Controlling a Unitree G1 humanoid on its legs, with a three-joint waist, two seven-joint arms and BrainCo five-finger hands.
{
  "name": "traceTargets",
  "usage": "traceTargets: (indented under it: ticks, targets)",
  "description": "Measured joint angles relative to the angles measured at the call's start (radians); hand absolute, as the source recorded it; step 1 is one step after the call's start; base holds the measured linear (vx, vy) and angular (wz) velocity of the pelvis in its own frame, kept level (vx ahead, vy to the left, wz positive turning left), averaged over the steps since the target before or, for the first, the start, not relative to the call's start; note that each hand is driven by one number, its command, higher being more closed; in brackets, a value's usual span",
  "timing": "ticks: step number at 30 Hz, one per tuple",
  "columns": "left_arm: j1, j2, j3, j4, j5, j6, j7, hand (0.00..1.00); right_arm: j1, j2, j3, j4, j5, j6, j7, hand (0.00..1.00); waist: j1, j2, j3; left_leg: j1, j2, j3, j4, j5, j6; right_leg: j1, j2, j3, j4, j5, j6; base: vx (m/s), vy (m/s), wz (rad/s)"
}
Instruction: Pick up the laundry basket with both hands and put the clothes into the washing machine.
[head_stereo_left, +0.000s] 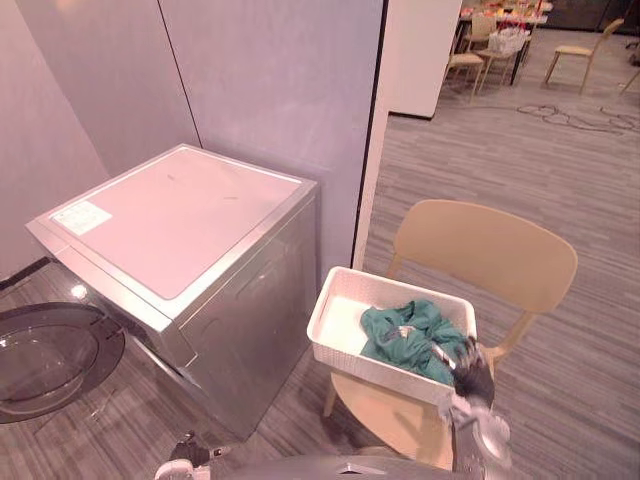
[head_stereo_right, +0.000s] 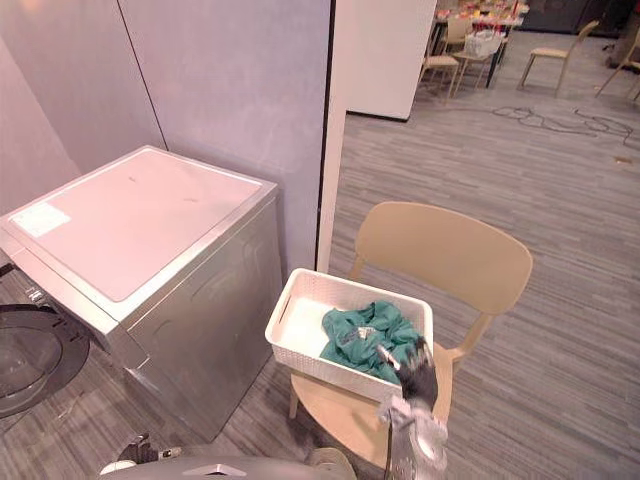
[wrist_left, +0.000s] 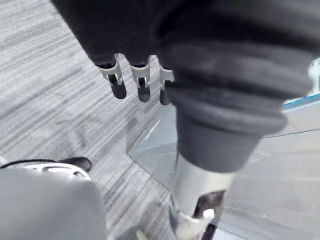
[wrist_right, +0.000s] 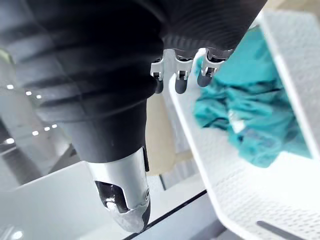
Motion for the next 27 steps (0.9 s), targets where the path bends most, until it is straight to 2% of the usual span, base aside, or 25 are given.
traceTargets:
  ticks: [2, 6, 8, 11, 12, 14, 17, 20, 25, 27]
  targets:
    - [-0.008, 0.0, -0.022, -0.001, 0.036, -0.001, 0.0, 0.0, 0.041, 0.023, 0.029, -0.167, -0.043, -0.013, 0.004, 0.0, -0.011, 0.005, 0.0, -0.011, -0.013, -0.041, -0.034, 0.021, 0.004, 0.006, 0.002, -0.002, -0.046, 0.028, 0.005, 0.08, 0.071, 0.11]
    - [-0.026, 0.001, -0.029, -0.002, 0.04, -0.001, 0.0, 0.0, 0.045, 0.023, 0.033, -0.271, -0.121, -0.035, 0.004, 0.0, -0.011, -0.005, 0.001, -0.013, -0.013, -0.069, -0.049, 0.051, 0.01, 0.019, 0.011, -0.006, -0.086, 0.05, 0.011, 0.12, 0.016, 0.06]
    - [-0.048, -0.004, -0.07, -0.003, 0.057, -0.004, -0.002, 0.0, 0.029, 0.008, 0.009, -0.278, -0.184, -0.039, 0.003, 0.0, -0.01, -0.011, 0.002, -0.016, -0.017, -0.074, -0.06, 0.054, 0.014, 0.018, 0.011, -0.01, -0.102, 0.052, 0.013, 0.11, 0.009, 0.1]
    - [-0.054, -0.021, -0.115, -0.005, 0.075, -0.008, -0.008, 0.0, 0.008, -0.063, -0.005, -0.275, -0.267, -0.033, 0.003, 0.0, -0.008, -0.013, 0.007, -0.039, -0.021, -0.079, -0.064, 0.054, 0.014, 0.002, 0.009, -0.016, -0.108, 0.054, 0.015, 0.08, 0.009, 0.08]
    - [-0.067, -0.021, -0.147, -0.019, 0.077, -0.009, -0.014, 0.0, -0.037, -0.159, -0.005, -0.268, -0.315, -0.028, 0.007, 0.0, -0.007, -0.025, 0.021, -0.076, -0.023, -0.081, -0.055, 0.058, 0.019, -0.043, 0.008, -0.011, -0.084, 0.055, 0.014, 0.05, 0.0, 0.05]
    - [-0.084, -0.02, -0.163, -0.036, 0.082, -0.01, -0.025, 0.0, -0.102, -0.25, -0.004, -0.258, -0.354, -0.019, 0.012, 0.0, -0.008, -0.036, 0.065, -0.099, -0.024, -0.084, -0.033, 0.059, 0.02, -0.074, 0.007, -0.005, -0.059, 0.055, 0.014, 0.02, -0.007, 0.04]
    - [-0.115, -0.017, -0.194, -0.043, 0.096, -0.009, -0.034, 0.0, -0.266, -0.444, 0.035, -0.105, -0.42, -0.011, 0.039, 0.0, -0.008, -0.039, 0.126, -0.143, -0.025, -0.107, -0.001, 0.058, 0.02, -0.11, 0.003, -0.008, -0.027, 0.055, 0.013, -0.06, -0.016, 0.16]
    - [-0.123, -0.017, -0.199, -0.08, 0.096, -0.01, -0.046, 0.0, -0.427, -0.6, 0.155, 0.11, -0.505, 0.001, 0.073, 0.0, 0.004, -0.022, 0.162, -0.2, -0.025, -0.127, 0.027, 0.065, 0.019, -0.146, -0.001, -0.029, -0.021, 0.056, 0.01, -0.1, -0.026, 0.2]
    - [-0.147, -0.018, -0.215, -0.113, 0.066, -0.018, -0.045, 0.0, -0.65, -0.687, 0.231, 0.454, -0.556, 0.031, 0.082, 0.0, 0.024, 0.014, 0.228, -0.277, -0.025, -0.157, 0.031, 0.096, 0.016, -0.205, -0.005, -0.05, -0.024, 0.078, 0.005, -0.13, -0.013, 0.21]
    - [-0.157, -0.018, -0.216, -0.12, 0.031, -0.024, -0.043, 0.0, -0.712, -0.687, 0.234, 0.568, -0.572, 0.043, 0.078, 0.0, 0.033, 0.015, 0.248, -0.313, -0.024, -0.158, 0.044, 0.101, 0.016, -0.237, -0.005, -0.049, -0.016, 0.085, 0.003, -0.09, 0.001, 0.07]
